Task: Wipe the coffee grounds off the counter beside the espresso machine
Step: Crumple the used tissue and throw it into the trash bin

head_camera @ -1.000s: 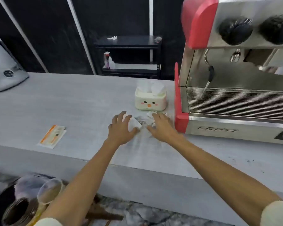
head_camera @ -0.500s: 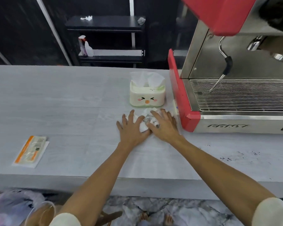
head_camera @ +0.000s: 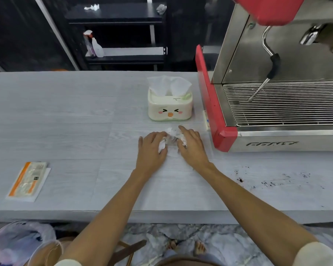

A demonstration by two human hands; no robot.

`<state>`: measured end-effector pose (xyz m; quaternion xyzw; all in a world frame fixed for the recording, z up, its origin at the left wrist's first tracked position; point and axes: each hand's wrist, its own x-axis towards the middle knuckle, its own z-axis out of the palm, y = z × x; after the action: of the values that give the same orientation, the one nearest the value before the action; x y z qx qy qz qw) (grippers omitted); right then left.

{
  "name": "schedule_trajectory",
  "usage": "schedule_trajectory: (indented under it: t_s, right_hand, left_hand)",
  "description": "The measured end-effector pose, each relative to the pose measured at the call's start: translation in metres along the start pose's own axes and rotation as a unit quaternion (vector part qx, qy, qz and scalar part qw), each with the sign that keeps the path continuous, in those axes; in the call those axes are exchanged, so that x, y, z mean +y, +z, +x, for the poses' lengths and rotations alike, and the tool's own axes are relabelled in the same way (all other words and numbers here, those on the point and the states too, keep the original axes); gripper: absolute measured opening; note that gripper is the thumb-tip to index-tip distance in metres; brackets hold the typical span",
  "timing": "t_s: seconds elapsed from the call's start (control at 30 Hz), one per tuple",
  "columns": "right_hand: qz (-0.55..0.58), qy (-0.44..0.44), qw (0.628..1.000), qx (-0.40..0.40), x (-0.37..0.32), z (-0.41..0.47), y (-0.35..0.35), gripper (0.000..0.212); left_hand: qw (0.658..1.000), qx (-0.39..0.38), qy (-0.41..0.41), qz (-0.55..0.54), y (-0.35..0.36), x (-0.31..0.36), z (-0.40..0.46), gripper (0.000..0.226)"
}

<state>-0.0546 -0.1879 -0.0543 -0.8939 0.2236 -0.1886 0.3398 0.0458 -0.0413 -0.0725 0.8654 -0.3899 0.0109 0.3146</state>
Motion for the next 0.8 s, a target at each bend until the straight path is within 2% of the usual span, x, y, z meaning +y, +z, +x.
schedule_trajectory:
  t_s: [0.1,0.17,0.33,0.47,0.57,0.7,0.8]
  right_hand:
    - [-0.01,-0.008,1.0,0.021,0.001,-0.001,0.004,0.035]
    - [-0.017,-0.008,0.999,0.037,0.002,-0.003,0.004,0.028]
    - [-0.057,-0.04,0.998,0.001,0.003,-0.006,-0.006,0.048]
    - [-0.057,-0.089,0.993,-0.045,0.013,-0.015,-0.015,0.05]
    - [-0.033,-0.083,0.994,-0.063,0.018,-0.024,-0.013,0.052]
    - [-0.108,-0.098,0.989,-0.028,0.014,-0.036,-0.005,0.055]
    - [-0.131,-0.1,0.986,0.001,0.011,-0.038,0.0,0.053]
  left_hand:
    - [1.0,-0.006,0.006,-0.011,0.002,0.001,-0.002,0.054]
    - [1.0,0.003,0.006,-0.023,0.001,0.002,-0.003,0.05]
    - [0.999,0.01,-0.01,-0.034,-0.001,0.004,-0.007,0.038]
    - [0.999,-0.001,-0.017,-0.039,-0.009,0.011,-0.013,0.044]
    - [1.0,0.003,-0.005,-0.017,-0.008,0.012,-0.017,0.048]
    - [1.0,0.016,-0.023,-0.001,-0.002,0.016,-0.022,0.051]
    - [0.999,0.041,-0.017,-0.011,0.001,0.018,-0.024,0.039]
